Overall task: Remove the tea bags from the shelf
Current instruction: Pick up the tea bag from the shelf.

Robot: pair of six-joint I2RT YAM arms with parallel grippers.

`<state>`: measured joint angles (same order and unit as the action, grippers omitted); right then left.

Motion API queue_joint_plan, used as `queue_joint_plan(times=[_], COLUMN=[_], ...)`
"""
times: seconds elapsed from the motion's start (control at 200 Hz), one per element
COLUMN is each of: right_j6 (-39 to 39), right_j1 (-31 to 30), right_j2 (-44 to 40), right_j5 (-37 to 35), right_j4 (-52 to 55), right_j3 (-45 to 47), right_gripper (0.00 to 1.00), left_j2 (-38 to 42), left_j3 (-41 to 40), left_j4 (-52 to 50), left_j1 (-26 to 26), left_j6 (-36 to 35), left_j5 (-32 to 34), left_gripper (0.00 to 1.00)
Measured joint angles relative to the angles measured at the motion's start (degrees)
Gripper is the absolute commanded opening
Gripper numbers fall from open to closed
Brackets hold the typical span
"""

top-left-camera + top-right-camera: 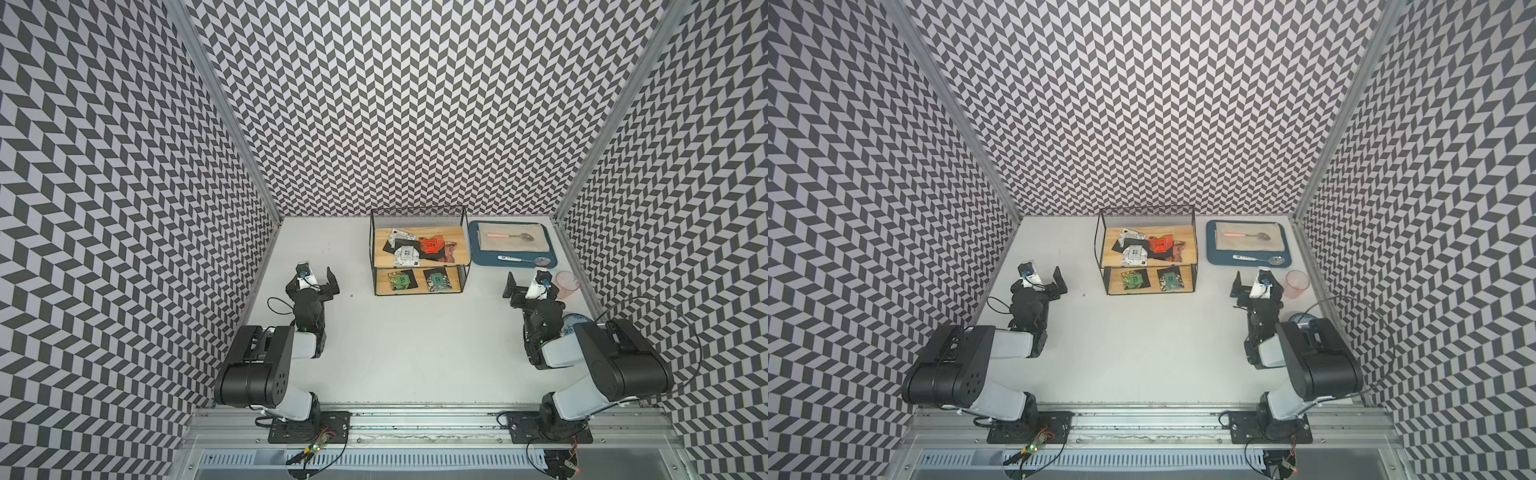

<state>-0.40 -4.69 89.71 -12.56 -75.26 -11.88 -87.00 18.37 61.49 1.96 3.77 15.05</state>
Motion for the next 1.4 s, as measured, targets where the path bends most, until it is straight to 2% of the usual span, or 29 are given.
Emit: queue_joint_plan(times=[0.761,0.901,0.986,1.097,1.187,1.267,1.332,1.402], right_j6=[0.02,0.11,1.36,2.45,3.98,6.80,9.07,14.45], right_j1=[0.02,-0.02,-0.02,-0.02,-0.02,-0.04,-0.04,-0.02], right_j2=[0.00,-4.50,-10.08,-14.97,-17.49,-18.12,-17.70,-17.44], right_j5=[0.57,-1.09,-3.04,-3.93,-4.66,-5.14,-4.24,-2.14], right_j4=[-0.02,6.91,16.46,23.43,30.16,40.22,48.70,54.80], right_j3=[0.00,-1.70,-7.54,-16.33,-24.39,-36.13,-47.21,-57.11], right_gripper=[1.00,1.00,0.99,0.99,0.99,0.99,0.99,1.00], left_j2=[0.00,2.75,6.38,12.07,15.74,17.33,17.31,16.35], left_j3=[0.00,2.16,4.33,8.87,14.97,22.80,33.29,45.31], left_j4=[0.17,-5.81,-8.74,-12.52,-15.82,-20.39,-29.99,-40.26], left_j1=[0.20,3.61,6.25,7.43,7.78,8.15,7.74,5.70], left_j6=[-0.04,-0.76,-1.18,-1.36,-1.51,-0.28,5.20,14.56], left_j5=[0.15,6.10,9.40,11.98,13.84,15.78,15.61,9.92], left_gripper=[1.00,1.00,1.00,1.00,1.00,1.00,1.00,1.00])
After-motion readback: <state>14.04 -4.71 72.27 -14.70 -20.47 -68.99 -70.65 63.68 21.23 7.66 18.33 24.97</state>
